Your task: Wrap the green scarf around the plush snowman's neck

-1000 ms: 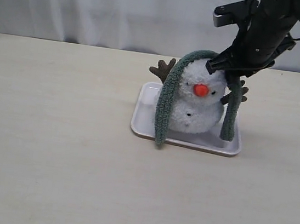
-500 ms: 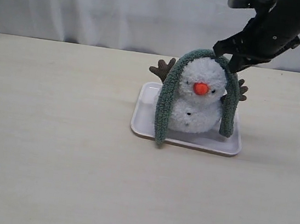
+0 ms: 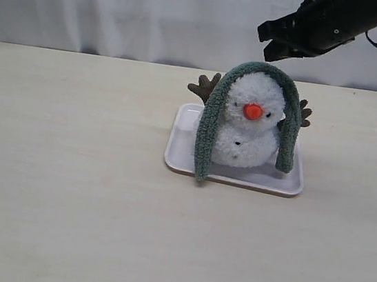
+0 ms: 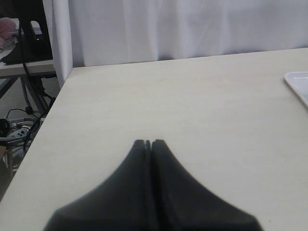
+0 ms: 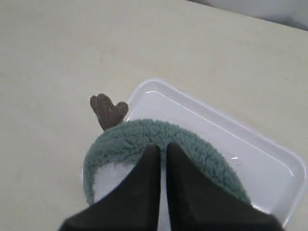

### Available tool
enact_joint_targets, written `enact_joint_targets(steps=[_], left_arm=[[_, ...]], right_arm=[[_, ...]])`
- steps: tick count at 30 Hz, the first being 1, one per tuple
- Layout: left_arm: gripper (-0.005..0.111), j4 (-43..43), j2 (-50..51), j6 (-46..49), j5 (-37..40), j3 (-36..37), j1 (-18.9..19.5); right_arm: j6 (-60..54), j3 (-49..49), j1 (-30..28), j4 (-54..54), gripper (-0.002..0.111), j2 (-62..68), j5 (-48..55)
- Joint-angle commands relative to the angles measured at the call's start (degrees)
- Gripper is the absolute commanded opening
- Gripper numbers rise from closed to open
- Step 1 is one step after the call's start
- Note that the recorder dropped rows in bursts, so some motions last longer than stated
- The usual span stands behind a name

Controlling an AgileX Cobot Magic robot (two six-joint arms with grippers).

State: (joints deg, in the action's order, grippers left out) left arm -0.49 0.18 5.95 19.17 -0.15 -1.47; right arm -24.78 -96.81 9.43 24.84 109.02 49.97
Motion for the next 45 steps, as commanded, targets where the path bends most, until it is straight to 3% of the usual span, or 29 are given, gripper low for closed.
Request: enact_joint_targets(steps=[1, 14, 25, 34, 40, 45], left_arm=[[0.0, -0.13, -0.18, 0.02, -0.64, 0.15, 0.08], [0.0, -0.13, -0.18, 0.02, -0.64, 0.15, 0.08], [0.0, -0.13, -0.18, 0.02, -0.53, 0.15, 0.08], [0.0, -0.13, -0.18, 0.02, -0.64, 0.15, 0.08], [0.0, -0.13, -0.18, 0.02, -0.64, 0.15, 0.08], [0.0, -0.13, -0.18, 0.02, -0.64, 0.15, 0.08]], right_arm=[[0.02, -0.41, 0.08, -2.34, 0.004, 2.32, -0.79], [-0.06, -0.41, 0.08, -2.65, 0.004, 7.7, -9.39], [-3.35, -0.41, -0.02, -2.65, 0.005, 4.3, -8.59], [2.98, -0.41, -3.71, -8.27, 0.039, -1.08, 0.77], [2.18, 1.57, -7.71, -7.29, 0.042, -0.05, 5.59], [-5.97, 2.4, -7.89, 0.3, 0.042, 1.28, 4.17]])
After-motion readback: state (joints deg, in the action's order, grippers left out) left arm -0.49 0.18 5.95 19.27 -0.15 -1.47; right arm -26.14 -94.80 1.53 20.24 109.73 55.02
